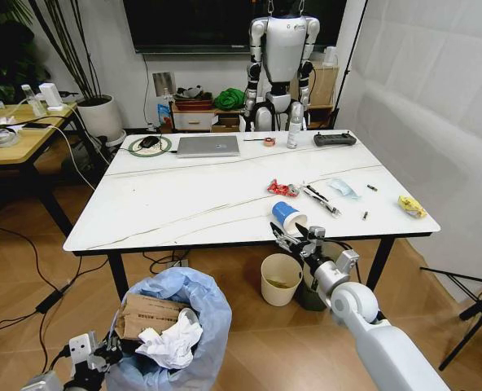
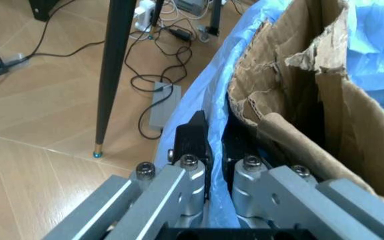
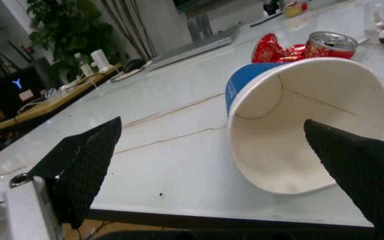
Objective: Pick up the trash bin and place the trash from the table into it.
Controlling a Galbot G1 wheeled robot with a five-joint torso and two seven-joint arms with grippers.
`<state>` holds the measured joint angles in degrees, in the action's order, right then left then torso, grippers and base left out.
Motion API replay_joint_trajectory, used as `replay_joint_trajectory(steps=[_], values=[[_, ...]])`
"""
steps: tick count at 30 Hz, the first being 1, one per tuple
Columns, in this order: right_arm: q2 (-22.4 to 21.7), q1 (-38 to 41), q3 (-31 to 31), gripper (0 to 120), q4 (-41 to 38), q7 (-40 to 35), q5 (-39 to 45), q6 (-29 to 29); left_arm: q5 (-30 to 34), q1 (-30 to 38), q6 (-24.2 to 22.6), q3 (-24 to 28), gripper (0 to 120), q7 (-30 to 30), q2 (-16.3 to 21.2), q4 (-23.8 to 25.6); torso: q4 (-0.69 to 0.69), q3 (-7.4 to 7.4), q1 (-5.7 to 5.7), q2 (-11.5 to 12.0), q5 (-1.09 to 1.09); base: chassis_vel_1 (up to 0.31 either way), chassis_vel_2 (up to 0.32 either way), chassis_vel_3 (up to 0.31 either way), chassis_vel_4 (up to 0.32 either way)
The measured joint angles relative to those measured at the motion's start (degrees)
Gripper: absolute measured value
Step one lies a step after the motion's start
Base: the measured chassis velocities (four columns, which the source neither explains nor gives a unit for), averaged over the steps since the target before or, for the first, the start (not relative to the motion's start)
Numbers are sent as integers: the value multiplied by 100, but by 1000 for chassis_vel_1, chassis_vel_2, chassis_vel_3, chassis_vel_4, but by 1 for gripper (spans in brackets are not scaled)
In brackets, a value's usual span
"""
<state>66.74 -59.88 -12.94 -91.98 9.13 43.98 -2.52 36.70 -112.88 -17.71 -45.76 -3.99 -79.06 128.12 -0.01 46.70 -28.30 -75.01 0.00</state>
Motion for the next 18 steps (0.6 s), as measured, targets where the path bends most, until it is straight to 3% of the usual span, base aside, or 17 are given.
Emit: replay_joint_trajectory(steps=[8, 18], values=[[19, 345, 233, 98, 402, -22, -340, -7, -65, 11, 0, 26, 0, -14, -80, 8, 0, 0, 0, 0, -1, 0, 0, 0, 0], [67, 561, 277, 67, 637, -78, -449, -42, -85, 19, 1, 22, 0, -16, -102, 11, 0, 0, 0, 0, 0, 0, 0, 0, 0]])
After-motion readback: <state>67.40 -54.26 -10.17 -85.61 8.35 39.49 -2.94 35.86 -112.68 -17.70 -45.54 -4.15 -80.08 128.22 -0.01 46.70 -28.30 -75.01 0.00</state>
